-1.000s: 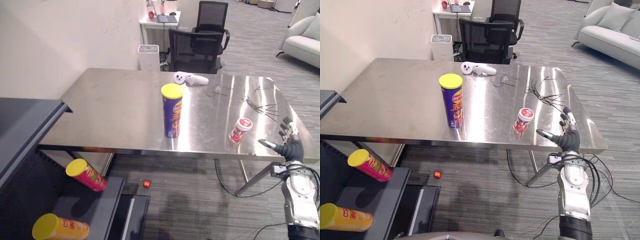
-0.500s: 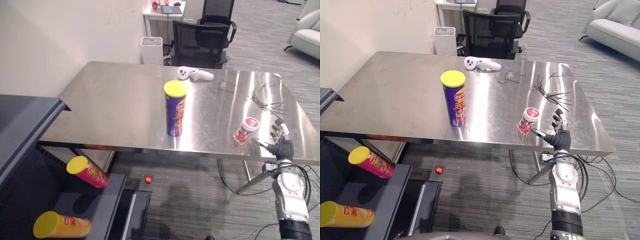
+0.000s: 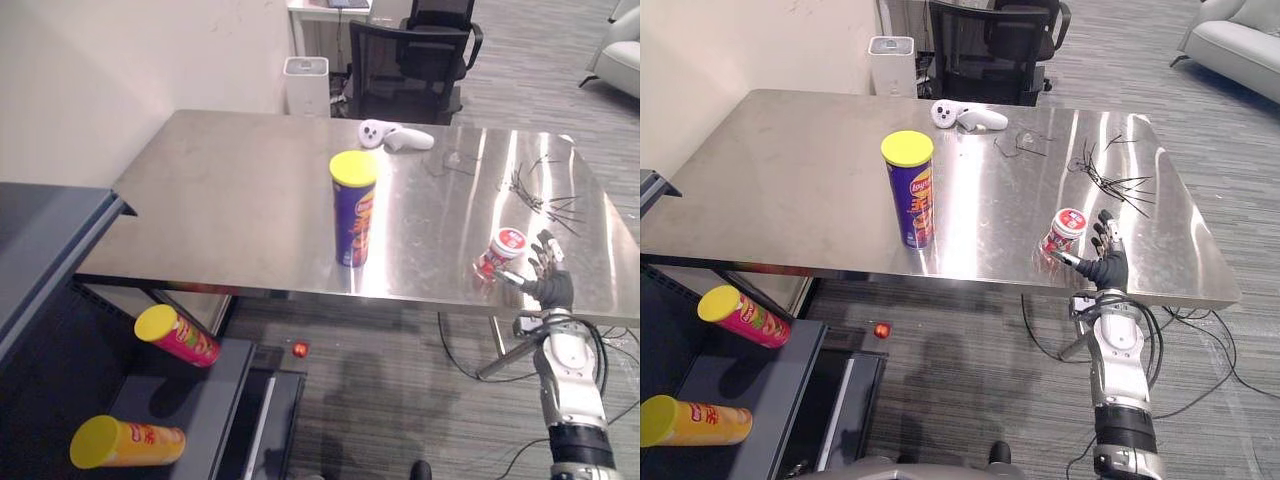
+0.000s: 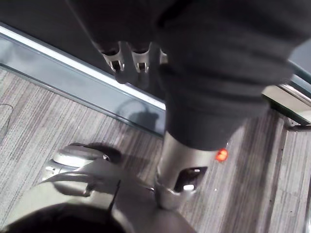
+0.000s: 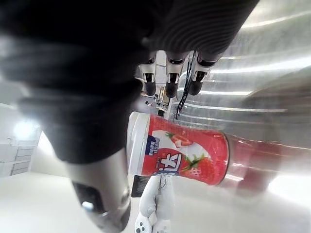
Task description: Put the gum and the chips on the shelf.
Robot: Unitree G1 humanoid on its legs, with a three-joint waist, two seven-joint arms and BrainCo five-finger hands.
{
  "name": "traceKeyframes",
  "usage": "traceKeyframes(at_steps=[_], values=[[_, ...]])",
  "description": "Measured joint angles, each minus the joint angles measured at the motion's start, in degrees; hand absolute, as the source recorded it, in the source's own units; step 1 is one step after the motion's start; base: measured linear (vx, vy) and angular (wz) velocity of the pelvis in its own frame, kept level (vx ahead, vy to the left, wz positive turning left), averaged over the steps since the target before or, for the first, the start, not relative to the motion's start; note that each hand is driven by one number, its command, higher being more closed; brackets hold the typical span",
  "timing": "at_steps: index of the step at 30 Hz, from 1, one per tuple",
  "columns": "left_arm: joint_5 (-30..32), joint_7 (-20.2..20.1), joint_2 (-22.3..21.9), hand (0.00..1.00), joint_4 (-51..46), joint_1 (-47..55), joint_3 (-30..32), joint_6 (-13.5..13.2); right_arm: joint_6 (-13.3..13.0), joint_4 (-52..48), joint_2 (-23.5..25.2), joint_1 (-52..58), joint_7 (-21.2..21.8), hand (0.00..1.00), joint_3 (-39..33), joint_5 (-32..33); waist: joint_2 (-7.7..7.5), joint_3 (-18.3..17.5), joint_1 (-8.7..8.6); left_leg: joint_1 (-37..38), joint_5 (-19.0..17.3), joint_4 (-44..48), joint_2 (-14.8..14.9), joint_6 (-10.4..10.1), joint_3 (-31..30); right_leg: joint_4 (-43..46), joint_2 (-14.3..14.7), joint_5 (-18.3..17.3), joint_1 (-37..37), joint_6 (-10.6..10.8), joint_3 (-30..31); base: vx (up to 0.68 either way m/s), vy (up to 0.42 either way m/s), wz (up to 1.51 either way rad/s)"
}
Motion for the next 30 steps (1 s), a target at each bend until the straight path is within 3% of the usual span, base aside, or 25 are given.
traceKeyframes(at_steps=[5,6,16,30], values=[[0.0,0.5,0.1,0.0,-0.5,-0.2,-0.8,0.0,0.0,0.9,0.0,-1.6,-0.6,0.0,0.0,0.0,-0.14,1.2,0.6,-0.8,0.2,0.1,-0.2,0.2,-0.9,0.1,-0.2,0.0,-0.3,0.0,-0.7,-0.01,-0.013,0.07],[0.0,0.5,0.1,0.0,-0.4,-0.2,-0.8,0.0,0.0,0.9,0.0,-1.7,-0.8,1.0,0.0,0.0,-0.13,1.3,0.64,-0.8,0.2,0.1,-0.2,0.2,-1.1,0.1,-0.1,0.0,-0.2,0.0,-0.8,-0.01,-0.033,0.14],[0.0,1.2,0.1,0.0,-1.0,-0.1,-0.9,0.1,-0.3,3.5,0.0,-7.2,-2.8,1.0,0.6,0.1,-0.18,2.7,2.17,-1.1,0.3,0.0,-0.3,0.4,-1.6,0.0,-0.2,0.4,-0.3,-0.5,-2.1,0.0,-0.01,0.02],[0.2,1.6,-0.3,0.0,-2.2,0.0,-0.6,0.2,-0.8,4.4,2.0,-8.9,-3.1,1.0,1.0,0.0,-0.3,2.9,2.37,-0.8,0.4,0.0,0.0,0.5,-2.5,0.0,-0.3,1.3,0.3,-0.9,-2.6,-0.02,-0.022,0.03]])
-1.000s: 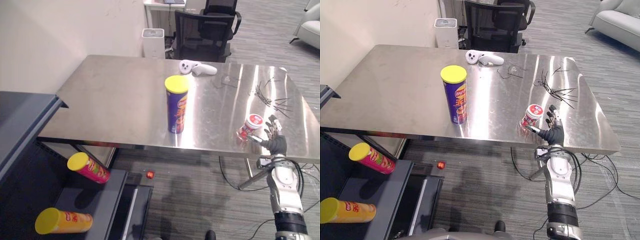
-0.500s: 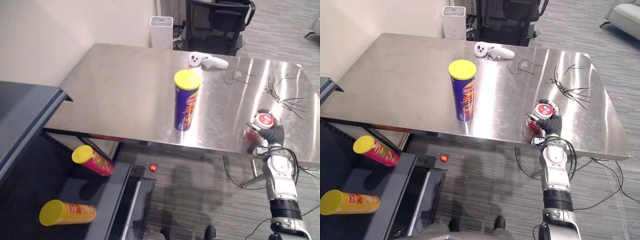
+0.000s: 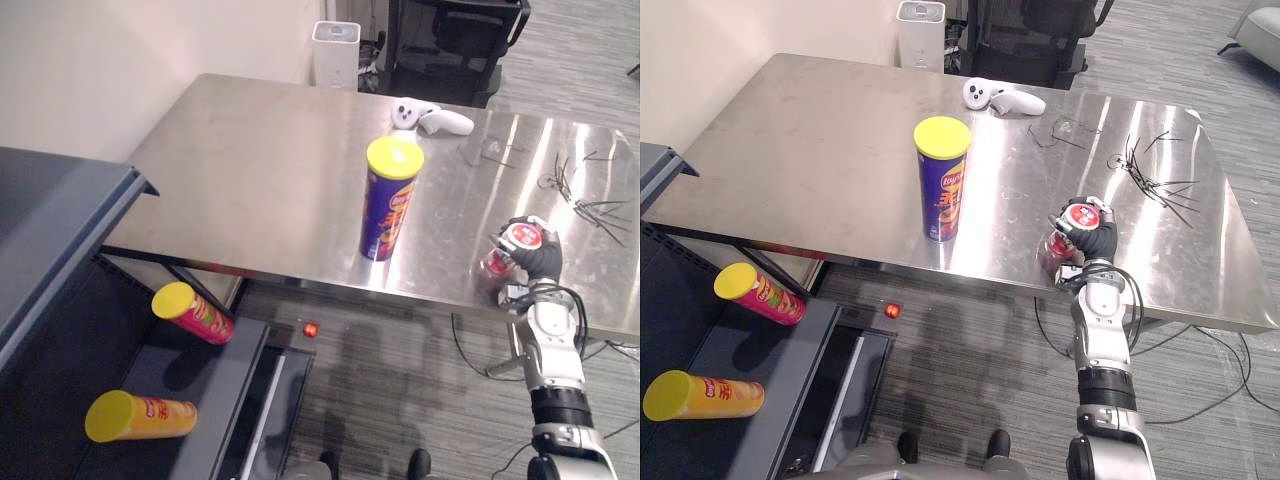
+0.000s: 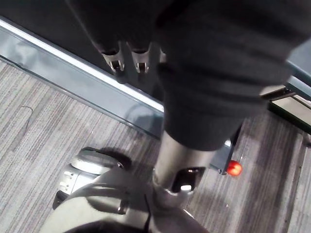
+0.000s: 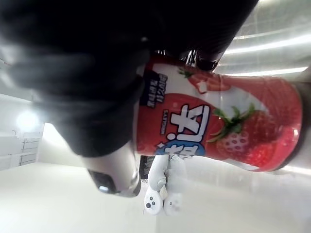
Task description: Put the gum and the chips on the shelf.
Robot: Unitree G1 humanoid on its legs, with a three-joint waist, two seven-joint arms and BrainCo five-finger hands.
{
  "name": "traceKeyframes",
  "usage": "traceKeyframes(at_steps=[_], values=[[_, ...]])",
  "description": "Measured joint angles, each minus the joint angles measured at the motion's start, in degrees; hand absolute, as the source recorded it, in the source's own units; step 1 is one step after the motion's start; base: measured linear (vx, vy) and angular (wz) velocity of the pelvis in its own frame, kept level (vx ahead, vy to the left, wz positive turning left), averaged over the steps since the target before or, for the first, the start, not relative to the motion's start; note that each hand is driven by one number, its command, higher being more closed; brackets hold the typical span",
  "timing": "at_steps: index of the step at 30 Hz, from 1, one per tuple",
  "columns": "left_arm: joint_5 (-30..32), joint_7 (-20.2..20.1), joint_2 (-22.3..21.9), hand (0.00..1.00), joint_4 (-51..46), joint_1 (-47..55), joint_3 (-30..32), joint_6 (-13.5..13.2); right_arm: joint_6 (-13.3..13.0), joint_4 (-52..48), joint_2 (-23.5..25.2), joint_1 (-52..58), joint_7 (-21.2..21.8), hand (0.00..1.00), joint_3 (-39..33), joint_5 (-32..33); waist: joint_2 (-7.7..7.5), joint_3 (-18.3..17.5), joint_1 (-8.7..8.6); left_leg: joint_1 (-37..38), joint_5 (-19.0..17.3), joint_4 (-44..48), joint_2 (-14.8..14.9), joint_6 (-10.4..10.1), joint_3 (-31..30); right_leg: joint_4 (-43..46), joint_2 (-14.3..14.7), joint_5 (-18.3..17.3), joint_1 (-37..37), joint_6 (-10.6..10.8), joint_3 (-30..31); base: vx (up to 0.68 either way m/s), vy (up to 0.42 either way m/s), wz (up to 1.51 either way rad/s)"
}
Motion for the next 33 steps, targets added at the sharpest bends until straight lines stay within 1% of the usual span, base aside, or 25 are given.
traceKeyframes(at_steps=[4,8,12,13,15,16,18,22,24,25,27,28,30,31,32,33], values=[[0.0,0.0,0.0,0.0,-0.5,0.0,0.2,0.0,0.0,-6.2,0.0,2.6,0.9,1.0,0.9,0.2,-0.09,0.0,-0.04,0.4,0.0,0.0,0.1,0.0,-0.5,0.0,0.0,0.0,0.8,0.0,-0.5,-0.04,-0.038,0.06],[0.0,-0.2,0.0,0.0,-0.5,0.2,0.5,0.0,-0.1,-13.5,-0.1,5.8,3.0,1.0,1.1,0.7,-0.13,0.0,-0.29,1.4,0.0,0.4,0.3,0.0,-1.4,0.8,0.1,0.0,1.7,0.0,-1.1,-0.04,-0.041,0.05],[0.0,-0.7,0.1,0.0,-0.5,0.4,1.5,0.0,-0.6,-18.3,-0.2,6.6,4.8,1.0,1.6,2.7,-0.41,-0.2,-0.54,1.8,0.0,0.7,0.4,0.0,-1.7,2.2,0.2,0.0,1.5,0.0,-0.9,-0.07,-0.028,0.01],[0.0,-0.7,0.1,0.0,-0.5,0.4,1.7,0.0,-0.7,-18.5,-0.2,6.6,5.2,1.0,1.9,2.8,-0.52,-0.2,-0.55,1.9,0.0,0.7,0.4,0.0,-1.6,2.2,0.1,0.0,1.5,0.0,-0.8,-0.09,-0.017,-0.08],[0.0,-0.9,0.5,0.0,-0.5,0.6,2.1,0.0,-0.8,-19.9,-0.2,8.6,7.1,1.0,4.4,4.1,-1.52,-0.9,-0.31,2.0,0.0,0.7,0.3,0.0,-1.1,1.9,0.1,0.0,1.5,0.0,-0.7,-0.09,-0.025,-0.11],[0.0,-1.0,0.5,0.0,-0.4,0.6,2.1,0.0,-0.8,-19.9,-0.2,8.9,7.3,1.0,4.8,4.1,-1.63,-1.0,-0.31,2.0,0.0,0.7,0.3,0.0,-1.0,1.9,0.1,0.0,1.5,0.0,-0.7,-0.07,-0.028,-0.12],[0.1,-1.4,0.6,0.0,-0.4,0.8,2.2,0.1,-0.7,-19.9,-0.2,11.2,9.2,1.0,6.6,4.1,-2.23,-1.4,-0.17,2.0,0.0,0.9,0.2,0.0,-0.3,1.4,0.1,0.0,1.5,0.0,0.0,-0.09,-0.032,-0.15],[0.1,-1.9,0.5,0.0,-0.4,1.3,2.2,0.1,-0.2,-19.9,-0.2,13.9,9.7,1.0,7.8,4.4,-2.14,-1.9,-0.32,2.0,0.0,1.3,0.2,0.0,0.0,1.2,0.1,-0.1,1.6,0.0,0.2,-0.07,-0.035,-0.08],[0.1,-2.0,0.5,0.0,-0.3,1.3,2.4,0.1,0.1,-19.9,-0.1,14.7,10.3,1.0,8.3,4.4,-1.88,-1.8,-0.45,0.9,-0.1,3.2,0.4,-0.2,-0.6,4.3,0.0,-1.6,0.2,-0.2,0.2,-0.09,-0.052,0.05],[0.1,-2.0,0.5,0.0,-0.5,1.3,2.6,0.0,0.3,-19.9,-0.1,14.8,10.5,1.0,8.6,4.4,-1.84,-1.8,-0.42,-0.5,-0.2,5.1,0.4,-0.3,-1.8,7.2,-0.3,-2.9,-1.2,-0.3,-0.1,-0.13,-0.072,0.34],[-0.1,-2.1,0.5,0.0,-0.4,1.3,2.7,0.0,0.5,-19.9,-0.1,14.6,10.6,1.0,9.5,4.5,-1.7,-1.6,-0.37,-2.7,-0.3,7.1,0.1,-0.4,-5.1,9.3,-0.6,-4.6,-1.6,-0.6,-2.3,-0.15,-0.09,0.67],[-0.3,-2.1,0.5,0.0,-0.4,1.3,2.7,0.0,0.5,-19.9,-0.1,14.0,10.5,1.0,10.0,5.0,-1.56,-1.5,-0.21,-4.1,-0.2,7.4,-0.1,-0.6,-7.9,9.4,-0.8,-5.2,-1.4,-0.5,-4.9,-0.15,-0.098,1.16],[-1.1,-2.0,0.4,0.0,-0.3,0.6,2.8,0.4,0.5,-19.9,0.0,12.0,9.8,1.0,11.2,5.1,-1.61,-1.4,0.06,-7.1,2.7,5.6,-1.0,-1.8,-13.7,8.6,-1.2,-5.6,-1.6,-0.9,-10.7,-0.14,-0.102,1.51],[-1.3,-1.9,0.4,0.0,-0.1,0.2,2.8,0.5,0.5,-19.8,0.0,10.8,9.1,1.0,11.4,5.1,-1.47,-1.3,-0.03,-8.0,4.4,3.5,-1.3,-2.9,-16.3,8.2,-1.2,-5.6,-1.9,-0.9,-13.4,-0.13,-0.12,1.52],[-1.5,-1.7,0.4,0.0,-0.1,0.0,3.0,0.5,0.4,-19.7,0.0,8.9,8.4,1.0,11.3,5.2,-1.29,-1.2,0.5,-8.4,5.8,-0.2,-0.5,-3.4,-16.4,8.3,-1.2,-5.6,-2.8,-1.2,-16.0,-0.13,-0.134,1.22],[-2.1,-1.6,0.2,0.0,-0.1,0.1,3.5,0.6,0.4,-19.7,0.0,8.1,8.0,1.0,11.2,5.2,-1.14,-1.1,0.87,-8.7,5.8,-2.0,0.8,-3.1,-14.2,7.9,-0.9,-5.1,-3.1,-2.1,-17.3,-0.15,-0.16,1.09]])
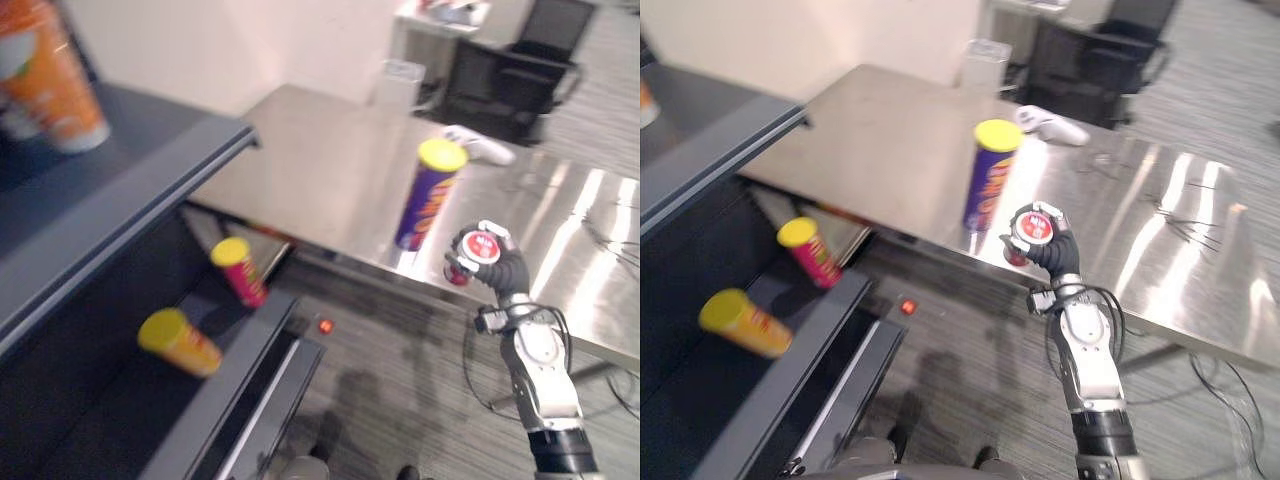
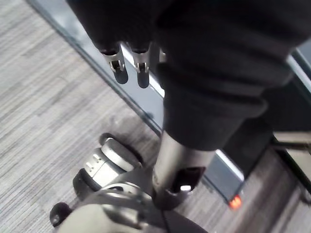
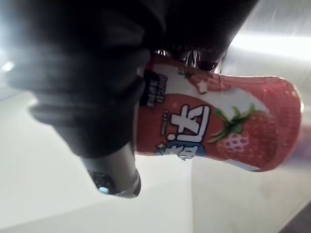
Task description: Put the gum and the chips on the shelf.
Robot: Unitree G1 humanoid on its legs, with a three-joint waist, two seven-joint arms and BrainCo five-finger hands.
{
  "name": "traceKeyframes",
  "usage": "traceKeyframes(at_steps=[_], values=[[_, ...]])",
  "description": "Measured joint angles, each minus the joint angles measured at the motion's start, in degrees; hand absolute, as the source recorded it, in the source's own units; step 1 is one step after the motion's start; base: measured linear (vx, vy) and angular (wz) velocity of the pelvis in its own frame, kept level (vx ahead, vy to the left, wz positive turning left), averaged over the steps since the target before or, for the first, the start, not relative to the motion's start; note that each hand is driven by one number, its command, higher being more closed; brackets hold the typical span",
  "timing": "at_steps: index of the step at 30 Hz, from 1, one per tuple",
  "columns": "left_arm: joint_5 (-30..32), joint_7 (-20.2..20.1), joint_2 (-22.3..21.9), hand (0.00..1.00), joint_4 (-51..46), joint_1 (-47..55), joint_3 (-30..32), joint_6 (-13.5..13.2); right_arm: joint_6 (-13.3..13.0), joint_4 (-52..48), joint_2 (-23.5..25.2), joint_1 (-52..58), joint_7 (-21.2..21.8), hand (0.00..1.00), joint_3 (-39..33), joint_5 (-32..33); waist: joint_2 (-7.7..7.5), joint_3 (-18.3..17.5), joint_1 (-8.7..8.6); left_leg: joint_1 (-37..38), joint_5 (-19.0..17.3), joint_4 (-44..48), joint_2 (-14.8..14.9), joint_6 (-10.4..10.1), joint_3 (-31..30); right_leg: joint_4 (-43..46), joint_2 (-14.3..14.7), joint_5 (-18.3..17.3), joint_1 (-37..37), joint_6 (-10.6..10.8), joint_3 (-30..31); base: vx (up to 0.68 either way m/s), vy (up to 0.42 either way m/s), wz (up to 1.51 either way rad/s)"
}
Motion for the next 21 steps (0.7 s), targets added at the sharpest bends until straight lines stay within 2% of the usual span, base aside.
traceKeyframes(at_steps=[1,2,3,4,5,6,7,8,9,10,11,13,15,17,19,21], values=[[-1.2,0.5,-0.2,0.0,0.2,-0.2,1.4,0.3,-0.2,0.0,0.2,-1.0,-0.8,1.0,0.0,0.0,-0.31,-0.2,0.77,-0.4,-0.8,-2.9,2.9,2.4,7.5,-1.9,0.3,1.6,-0.1,-0.8,-2.2,-0.14,-0.111,0.74],[-1.3,0.7,-0.3,0.0,0.5,-0.2,2.2,0.6,-0.3,0.0,0.4,-1.5,-1.2,1.0,-0.1,0.0,-0.72,-0.4,0.86,-0.8,-1.2,-2.9,3.7,3.6,12.9,-3.0,-0.3,2.1,-0.2,-0.8,-3.4,-0.14,-0.096,1.22],[-2.3,1.4,-1.6,0.0,1.6,-0.6,5.1,1.0,-0.6,0.0,0.2,-2.4,-2.5,1.0,-2.3,-0.2,0.88,0.2,0.52,-5.1,1.1,9.6,9.3,8.9,29.5,-1.0,-1.4,1.8,-0.8,-1.3,-8.1,-0.07,-0.021,1.03],[-2.6,1.5,-2.4,0.0,1.4,-0.2,5.8,1.1,-0.5,0.0,-0.1,-2.4,-2.8,1.0,-3.0,-0.2,2.5,0.2,0.59,-5.2,4.5,12.7,11.3,9.1,33.2,0.3,-0.7,1.2,-0.7,-1.3,-9.3,-0.04,-0.028,1.37],[-2.8,1.6,-3.4,0.0,0.5,-0.1,5.5,1.1,-0.6,0.0,-0.4,-2.2,-3.4,1.0,-4.3,-0.2,3.96,0.4,-0.14,-5.9,6.9,12.8,11.1,5.9,34.8,1.9,-1.2,0.1,-0.5,-2.0,-10.8,-0.12,-0.032,1.38],[-2.9,1.5,-3.6,0.0,-1.7,0.3,5.0,1.0,-0.6,0.0,-0.2,-2.0,-4.1,1.0,-6.1,-0.2,3.51,0.0,-1.06,-5.7,12.1,7.0,9.0,4.2,33.9,0.0,-0.4,-0.8,-0.3,-3.2,-10.8,-0.12,-0.033,1.54],[-2.9,1.6,-3.0,0.0,-2.1,0.1,5.6,0.9,-0.7,-0.1,-0.2,-1.4,-4.0,1.0,-6.4,-0.2,2.28,-0.8,-1.64,-4.0,15.3,1.1,6.7,3.0,33.2,-2.6,-1.0,-0.6,-0.1,-3.6,-12.1,-0.16,-0.053,1.47],[-2.8,1.7,-3.1,0.0,-1.2,-1.4,6.7,1.3,-0.7,0.0,-0.2,-1.1,-3.8,1.0,-7.1,-0.2,2.73,-0.7,-1.19,-3.3,7.4,7.8,8.4,5.6,38.3,-3.4,-1.1,0.3,0.6,-2.8,-16.1,-0.08,-0.038,0.97],[-2.7,1.6,-3.2,0.0,-1.3,-1.3,6.7,1.6,-0.5,-0.1,0.4,-0.5,-3.8,1.0,-7.2,-0.2,2.7,-0.8,-1.29,-2.5,3.8,12.2,9.4,5.4,40.7,-2.7,-1.4,0.4,0.6,-2.7,-17.3,-0.09,-0.047,1.12],[-2.3,1.7,-3.9,0.0,-1.2,-1.1,6.8,1.7,-0.5,-0.4,1.0,1.3,-3.8,1.0,-7.6,-0.2,2.51,-0.6,-1.77,1.1,1.5,14.0,10.4,3.5,43.0,-1.9,-1.8,0.5,1.8,-2.5,-19.8,-0.08,0.048,1.23],[-2.2,1.8,-4.5,0.0,-1.2,-0.9,7.5,1.7,-0.4,-0.5,1.0,2.7,-3.8,1.0,-8.2,-0.3,3.59,-1.4,-2.74,4.1,0.8,11.1,10.8,1.7,43.3,-1.8,-1.5,0.6,2.3,-2.3,-22.8,-0.1,0.095,1.29],[-0.5,1.6,-4.9,0.0,-1.1,-0.9,7.4,1.7,0.2,-0.9,1.3,3.7,-3.9,1.0,-9.8,-0.3,5.19,-2.2,-3.77,4.8,1.0,4.6,9.2,0.8,42.0,-1.7,-1.4,1.3,2.3,-1.9,-26.7,-0.18,0.215,1.13],[0.3,1.6,-4.8,0.0,-0.8,-0.8,7.3,1.7,0.4,-2.6,2.2,5.5,-3.8,1.0,-10.6,-1.0,5.77,-2.6,-4.37,5.2,1.6,-2.2,7.6,0.2,40.1,-2.0,-1.1,2.1,2.3,-1.5,-30.2,-0.16,0.236,0.96],[2.1,1.4,-4.0,0.0,-0.3,-0.7,5.6,1.8,0.6,-2.8,3.8,6.6,-3.6,1.0,-10.6,-1.3,4.6,-2.8,-4.17,5.8,5.5,-8.2,4.8,1.7,38.0,-2.1,-2.3,3.7,2.1,-1.5,-32.9,-0.13,0.174,0.72],[2.3,1.2,-3.6,0.0,-0.3,-0.6,4.1,1.8,0.6,-3.0,4.5,6.6,-3.8,1.0,-10.7,-1.4,4.66,-2.7,-4.35,5.8,6.8,-9.6,3.3,2.9,35.8,-1.9,-3.3,4.5,2.7,-1.3,-34.5,-0.11,0.088,0.55],[2.3,1.1,-3.4,0.0,-0.3,-0.1,1.9,1.7,0.6,-2.6,4.5,6.3,-3.8,1.0,-10.4,-1.5,4.79,-2.7,-3.43,6.6,7.0,-9.6,2.1,3.2,35.4,-0.5,-5.1,5.0,3.4,-1.2,-34.7,-0.1,0.087,0.21]])
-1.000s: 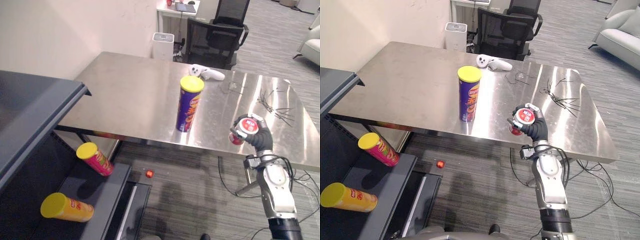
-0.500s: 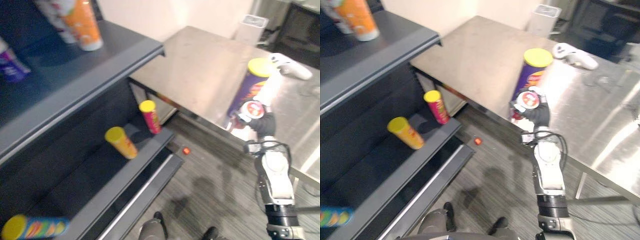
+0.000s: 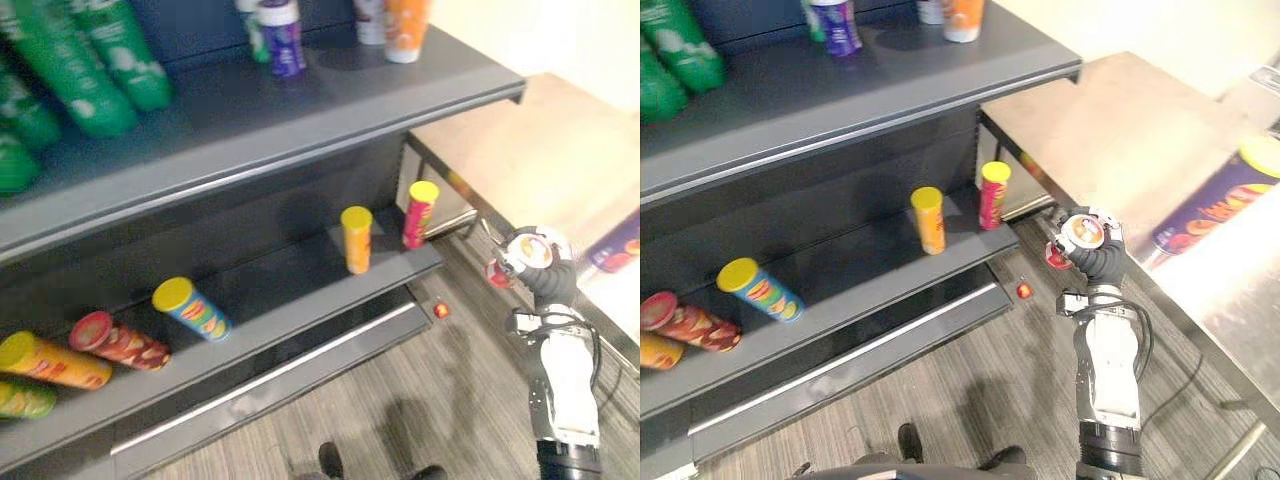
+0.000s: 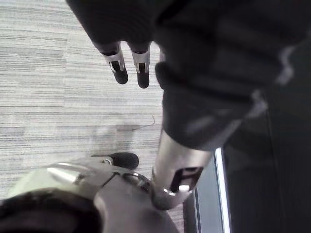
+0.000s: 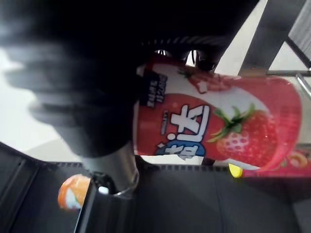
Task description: Put the gum and the chips on the shelf.
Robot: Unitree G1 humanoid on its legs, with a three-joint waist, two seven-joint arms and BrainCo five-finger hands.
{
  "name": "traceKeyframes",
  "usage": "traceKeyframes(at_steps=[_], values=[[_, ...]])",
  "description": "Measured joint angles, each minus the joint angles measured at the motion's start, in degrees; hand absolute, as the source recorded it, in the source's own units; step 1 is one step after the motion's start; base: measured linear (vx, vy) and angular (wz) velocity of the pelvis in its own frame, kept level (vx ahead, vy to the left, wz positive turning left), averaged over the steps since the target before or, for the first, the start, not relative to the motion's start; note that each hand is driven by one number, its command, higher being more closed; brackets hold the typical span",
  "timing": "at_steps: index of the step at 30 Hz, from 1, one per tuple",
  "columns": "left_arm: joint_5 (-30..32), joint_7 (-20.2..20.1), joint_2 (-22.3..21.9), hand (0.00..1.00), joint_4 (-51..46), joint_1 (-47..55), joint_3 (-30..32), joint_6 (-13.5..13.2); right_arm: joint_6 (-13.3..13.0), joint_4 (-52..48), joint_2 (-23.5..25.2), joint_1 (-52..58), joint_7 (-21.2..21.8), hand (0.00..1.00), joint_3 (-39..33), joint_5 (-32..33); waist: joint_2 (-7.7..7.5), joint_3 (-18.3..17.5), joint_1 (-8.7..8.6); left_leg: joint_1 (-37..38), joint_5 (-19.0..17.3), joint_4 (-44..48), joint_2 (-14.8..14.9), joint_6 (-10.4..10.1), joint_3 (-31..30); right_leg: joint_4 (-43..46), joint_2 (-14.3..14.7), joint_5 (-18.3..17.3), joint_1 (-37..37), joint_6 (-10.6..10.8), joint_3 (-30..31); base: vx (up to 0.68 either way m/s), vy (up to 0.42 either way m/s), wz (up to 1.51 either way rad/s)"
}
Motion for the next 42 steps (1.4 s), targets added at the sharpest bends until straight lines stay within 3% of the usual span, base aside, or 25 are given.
traceKeyframes(at_steps=[3,5,7,9,10,11,13,14,16,17,18,22,27,37,42], values=[[0.0,-0.3,0.5,0.0,0.4,1.3,-1.6,-0.1,0.0,0.5,0.0,-0.1,-0.2,1.0,0.1,-2.0,0.07,0.0,0.28,0.6,-0.1,-0.1,-1.3,0.0,-1.4,2.4,-2.1,0.0,0.5,0.0,0.2,-0.07,0.064,0.08],[1.4,-0.5,0.6,0.0,0.5,2.2,-1.5,-0.1,0.0,2.1,0.0,-0.2,-0.1,1.0,0.3,-2.3,-0.14,0.3,1.2,1.3,-0.6,-0.4,-2.0,0.4,-1.7,5.1,-3.9,-0.8,0.5,-1.1,1.2,-0.1,0.104,0.1],[1.9,-0.6,0.7,0.0,0.6,3.2,-1.5,-0.1,0.1,3.8,0.0,-0.2,0.0,1.0,0.4,-2.3,-0.21,0.6,1.05,1.6,-0.8,-0.4,-2.7,0.7,-3.6,9.2,-6.0,-2.3,0.3,-3.4,5.5,-0.09,0.125,0.43],[2.0,-0.8,0.9,0.0,1.2,3.6,-1.6,0.0,0.2,4.5,0.0,-0.2,0.1,1.0,0.3,-2.6,-0.81,1.5,0.44,2.1,-1.0,-0.4,-3.7,1.1,-7.5,13.8,-6.7,-4.6,-1.3,-6.4,19.2,-0.04,0.068,0.8],[2.0,-0.9,1.2,0.0,1.2,4.1,-1.5,-0.1,0.2,4.5,0.0,-0.1,0.3,1.0,0.4,-2.8,-1.22,1.8,0.05,1.8,-0.6,-0.4,-3.8,1.1,-10.2,14.8,-4.0,-8.1,-3.3,-7.7,32.9,-0.02,0.028,1.15],[2.0,-1.1,2.0,0.0,2.1,4.0,-1.3,-0.1,0.2,4.2,0.0,0.0,0.6,1.0,0.4,-3.8,-1.8,1.9,-0.66,0.9,-0.2,-0.3,-3.9,0.9,-13.4,14.1,0.6,-11.8,-4.0,-6.6,45.7,0.01,-0.021,1.26],[1.9,-1.1,3.2,0.0,2.9,3.8,-0.8,-0.1,0.4,2.2,0.0,0.6,1.3,1.0,0.2,-3.9,-3.42,2.8,-0.98,-0.6,1.7,-0.3,-4.7,0.7,-18.1,11.8,4.4,-13.5,-3.3,-6.3,54.5,0.01,-0.098,1.37],[1.9,-1.1,3.7,0.0,3.0,3.7,-0.2,0.0,0.4,0.6,0.0,1.3,1.6,1.0,0.0,-3.9,-4.19,3.1,-1.03,-1.8,3.0,-0.3,-5.4,0.7,-21.1,10.8,5.0,-15.2,-2.7,-5.8,56.4,-0.02,-0.123,1.31],[1.9,-1.2,3.7,0.0,3.1,3.0,0.6,-0.1,0.4,0.1,0.0,1.7,1.9,1.0,-0.5,-4.2,-4.17,3.3,-1.03,-3.8,3.4,-0.4,-5.6,0.6,-25.1,9.6,6.8,-17.0,-2.8,-5.6,59.8,-0.03,-0.129,1.25],[1.9,-1.3,3.9,0.0,3.2,2.2,0.8,-0.1,0.7,0.1,0.0,1.6,2.0,1.0,-0.9,-4.3,-4.33,3.4,-0.95,-4.7,3.4,-0.4,-5.6,0.4,-26.6,8.6,7.9,-17.4,-2.5,-4.3,60.5,-0.05,-0.154,1.49],[1.9,-1.4,3.9,0.0,3.4,1.3,0.9,-0.1,1.3,0.5,0.1,1.5,2.0,1.0,-1.7,-4.4,-5.51,4.1,-0.76,-5.1,4.0,1.0,-6.7,0.0,-26.9,8.2,7.2,-17.3,-1.9,-1.0,59.4,-0.03,-0.134,1.12],[1.7,-1.4,3.7,0.0,3.9,2.8,2.0,-0.1,1.8,1.1,0.3,1.4,2.0,1.0,-1.4,-4.3,-3.95,3.6,-0.45,-4.4,7.0,-0.5,-4.5,-1.4,-29.8,9.1,9.0,-17.3,-1.4,0.1,55.4,0.03,-0.143,0.57],[0.9,-1.4,3.5,0.0,3.3,2.1,3.6,0.0,2.1,3.9,0.2,0.9,2.8,1.0,1.7,-4.2,-4.61,3.2,0.48,-7.4,8.2,-0.5,-1.9,-2.8,-32.9,5.2,12.4,-15.4,-1.3,-0.3,51.9,0.0,-0.143,0.25],[0.9,-1.5,3.2,0.0,2.2,1.6,3.2,0.0,2.4,6.8,-0.5,-2.2,3.1,1.0,2.9,-3.8,-4.36,3.1,0.46,-7.8,8.1,-0.5,-1.6,-3.3,-33.6,4.4,12.9,-15.2,-0.1,-0.5,50.4,0.07,-0.062,0.09],[1.1,-1.5,3.5,0.0,2.3,1.6,3.2,0.0,1.9,0.8,-4.9,-8.6,3.1,1.0,4.4,-2.4,-4.4,3.0,0.46,-7.1,7.4,-0.5,-0.8,-3.2,-31.2,4.4,13.1,-14.6,-0.7,-1.1,53.0,-0.01,-0.001,-0.3]])
